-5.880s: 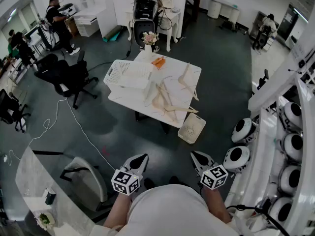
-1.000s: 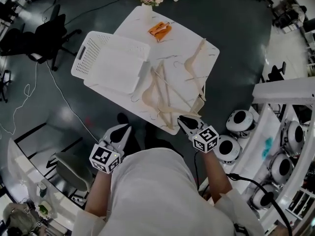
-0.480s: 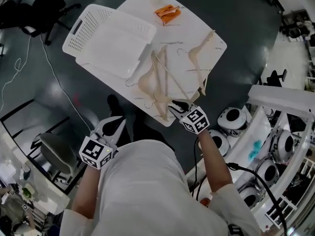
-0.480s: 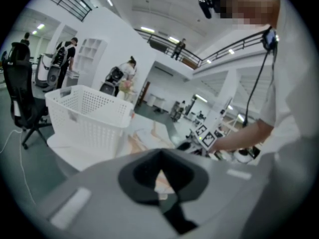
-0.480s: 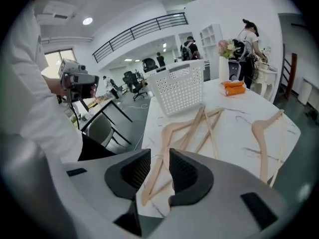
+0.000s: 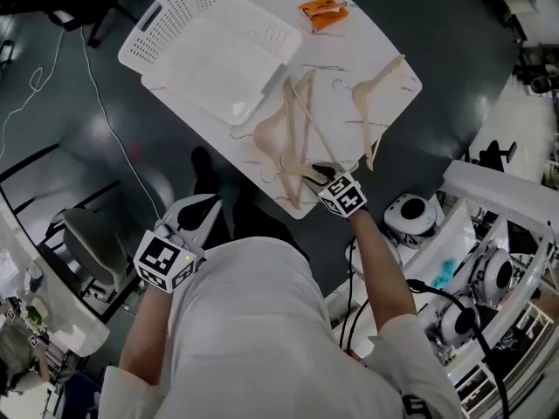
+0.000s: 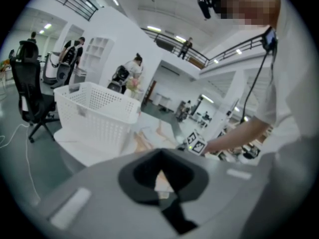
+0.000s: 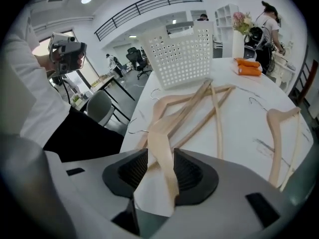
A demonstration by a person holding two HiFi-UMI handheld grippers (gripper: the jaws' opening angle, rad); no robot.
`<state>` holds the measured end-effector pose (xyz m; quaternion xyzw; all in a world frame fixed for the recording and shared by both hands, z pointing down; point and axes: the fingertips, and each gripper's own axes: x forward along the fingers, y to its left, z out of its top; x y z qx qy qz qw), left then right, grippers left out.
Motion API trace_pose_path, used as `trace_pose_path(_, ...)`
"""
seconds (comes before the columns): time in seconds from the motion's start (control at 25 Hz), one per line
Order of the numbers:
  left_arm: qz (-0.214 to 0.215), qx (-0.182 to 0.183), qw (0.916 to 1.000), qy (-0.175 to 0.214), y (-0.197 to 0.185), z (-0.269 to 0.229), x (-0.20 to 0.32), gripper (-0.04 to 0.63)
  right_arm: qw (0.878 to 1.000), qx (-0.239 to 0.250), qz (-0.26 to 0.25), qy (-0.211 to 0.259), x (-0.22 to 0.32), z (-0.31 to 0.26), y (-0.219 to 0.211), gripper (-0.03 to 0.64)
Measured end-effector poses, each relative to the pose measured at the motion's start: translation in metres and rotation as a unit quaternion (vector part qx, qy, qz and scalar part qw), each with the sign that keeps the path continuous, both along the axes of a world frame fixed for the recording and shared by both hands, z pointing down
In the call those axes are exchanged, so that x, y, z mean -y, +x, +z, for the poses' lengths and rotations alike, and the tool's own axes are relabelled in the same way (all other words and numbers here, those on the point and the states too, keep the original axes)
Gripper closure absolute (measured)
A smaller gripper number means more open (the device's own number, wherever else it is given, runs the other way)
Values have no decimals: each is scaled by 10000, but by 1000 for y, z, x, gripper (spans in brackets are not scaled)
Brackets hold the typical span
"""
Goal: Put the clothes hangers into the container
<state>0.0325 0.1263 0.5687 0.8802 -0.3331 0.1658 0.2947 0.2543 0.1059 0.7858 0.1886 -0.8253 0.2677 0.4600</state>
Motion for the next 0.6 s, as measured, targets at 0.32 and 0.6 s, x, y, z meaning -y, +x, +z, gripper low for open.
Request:
trace_pose_path(0.32,-330,68,9994,-66,-13,5,8,592,9892,-663,-1273,-293,-10,36,7,453)
trace_pose_path(0.6,-539,123,9984,-103,-27,8,15,592,9828,-1035,-1531,-73,-6,48,9,509)
